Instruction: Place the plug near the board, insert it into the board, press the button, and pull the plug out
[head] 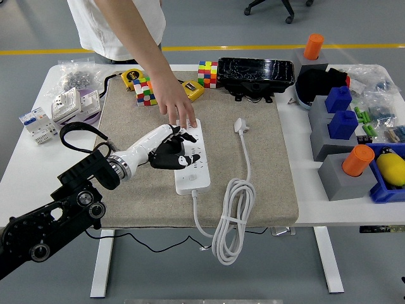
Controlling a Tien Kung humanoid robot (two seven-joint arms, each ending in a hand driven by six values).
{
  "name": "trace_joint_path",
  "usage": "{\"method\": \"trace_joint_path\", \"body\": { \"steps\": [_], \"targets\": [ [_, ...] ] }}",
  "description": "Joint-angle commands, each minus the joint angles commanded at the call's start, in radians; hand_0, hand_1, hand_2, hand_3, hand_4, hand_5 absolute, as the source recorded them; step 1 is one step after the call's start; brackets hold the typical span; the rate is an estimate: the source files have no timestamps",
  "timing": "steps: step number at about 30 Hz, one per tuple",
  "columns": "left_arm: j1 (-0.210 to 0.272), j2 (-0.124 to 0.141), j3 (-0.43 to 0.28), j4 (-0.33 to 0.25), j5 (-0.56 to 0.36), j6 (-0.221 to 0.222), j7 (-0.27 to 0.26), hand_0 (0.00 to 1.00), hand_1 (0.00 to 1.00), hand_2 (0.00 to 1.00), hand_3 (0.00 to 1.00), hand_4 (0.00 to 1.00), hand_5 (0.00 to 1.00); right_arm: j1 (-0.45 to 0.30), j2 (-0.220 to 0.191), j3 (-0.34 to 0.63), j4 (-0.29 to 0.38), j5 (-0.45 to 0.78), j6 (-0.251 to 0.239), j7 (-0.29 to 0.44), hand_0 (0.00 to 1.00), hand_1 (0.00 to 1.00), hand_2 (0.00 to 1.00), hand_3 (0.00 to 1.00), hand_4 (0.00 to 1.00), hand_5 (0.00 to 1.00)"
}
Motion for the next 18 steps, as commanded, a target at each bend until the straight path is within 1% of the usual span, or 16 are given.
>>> {"method": "trace_joint_path", "body": {
  "steps": [6, 11, 15, 18],
  "targets": [
    [-0.023, -0.009, 0.024, 0.018, -0.013, 0.004, -0.007, 0.695, 0.755, 0.740, 0.643, 0.753, 0.388, -0.001, -0.001, 0.001, 0.000, 0.001, -0.001, 0.000, 0.741, 0.715, 0.719, 0.718, 0.995, 0.662],
    [-0.048, -0.020, 0.046, 0.052, -0.040, 0.006, -0.020, 0.693, 0.751, 0.738, 0.641, 0.753, 0.388, -0.001, 0.000, -0.003, -0.001, 0.003, 0.000, 0.000, 0.743, 0.715, 0.719, 0.717, 0.995, 0.662],
    [-0.059, -0.020, 0.054, 0.083, -0.060, 0.004, -0.022, 0.692, 0.749, 0.736, 0.636, 0.753, 0.388, -0.001, 0.000, -0.006, 0.001, 0.003, 0.000, 0.000, 0.743, 0.715, 0.719, 0.718, 0.995, 0.662],
    [-0.059, -0.017, 0.051, 0.094, -0.062, 0.006, -0.025, 0.692, 0.749, 0.736, 0.636, 0.753, 0.388, -0.002, -0.001, -0.005, 0.002, 0.003, 0.000, 0.000, 0.743, 0.715, 0.719, 0.718, 0.995, 0.662]
  ]
}}
